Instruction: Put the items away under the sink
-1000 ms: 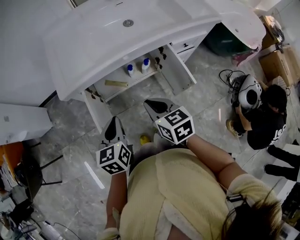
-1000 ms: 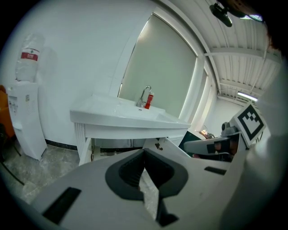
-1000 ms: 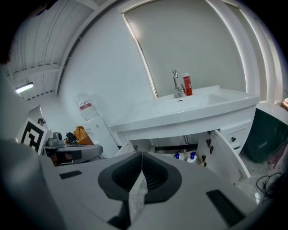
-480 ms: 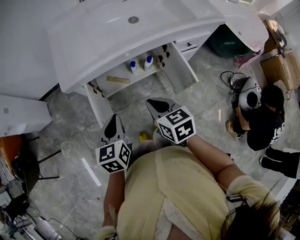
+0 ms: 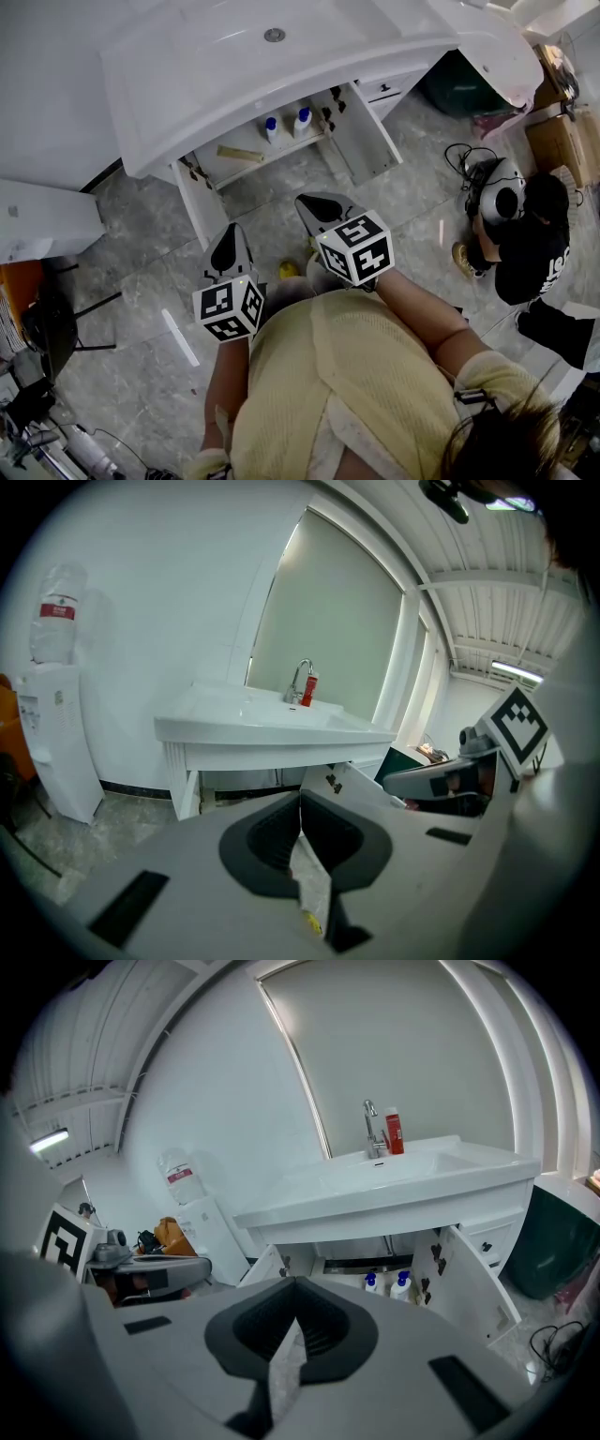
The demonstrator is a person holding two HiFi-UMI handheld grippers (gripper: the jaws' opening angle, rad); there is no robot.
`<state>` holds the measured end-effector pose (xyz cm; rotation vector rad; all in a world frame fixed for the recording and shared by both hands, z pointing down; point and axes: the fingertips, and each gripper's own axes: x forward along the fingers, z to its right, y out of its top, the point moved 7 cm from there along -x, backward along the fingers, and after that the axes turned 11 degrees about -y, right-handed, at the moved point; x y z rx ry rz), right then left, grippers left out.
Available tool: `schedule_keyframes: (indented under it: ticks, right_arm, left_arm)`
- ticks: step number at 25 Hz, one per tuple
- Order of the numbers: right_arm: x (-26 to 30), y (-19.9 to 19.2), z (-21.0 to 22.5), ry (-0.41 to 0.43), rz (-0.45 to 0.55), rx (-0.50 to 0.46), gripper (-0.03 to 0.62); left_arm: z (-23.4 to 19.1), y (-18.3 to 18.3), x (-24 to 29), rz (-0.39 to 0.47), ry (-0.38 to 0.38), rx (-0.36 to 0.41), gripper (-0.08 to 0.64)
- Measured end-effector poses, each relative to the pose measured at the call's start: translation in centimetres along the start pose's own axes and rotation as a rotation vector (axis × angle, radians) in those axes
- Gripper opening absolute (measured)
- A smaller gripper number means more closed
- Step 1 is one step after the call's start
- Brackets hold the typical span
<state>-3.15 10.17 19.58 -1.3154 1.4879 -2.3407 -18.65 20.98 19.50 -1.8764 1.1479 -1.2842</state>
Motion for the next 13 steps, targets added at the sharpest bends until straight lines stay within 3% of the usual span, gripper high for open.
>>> schedule_keyframes:
  ticks: [13]
  right_arm:
    - [0.16, 0.31, 0.62, -0.008, -0.003, 0.003, 0.026]
  left_arm:
    - [-0.28, 0.52, 0.37, 0.012, 0.019, -0.014, 0.040]
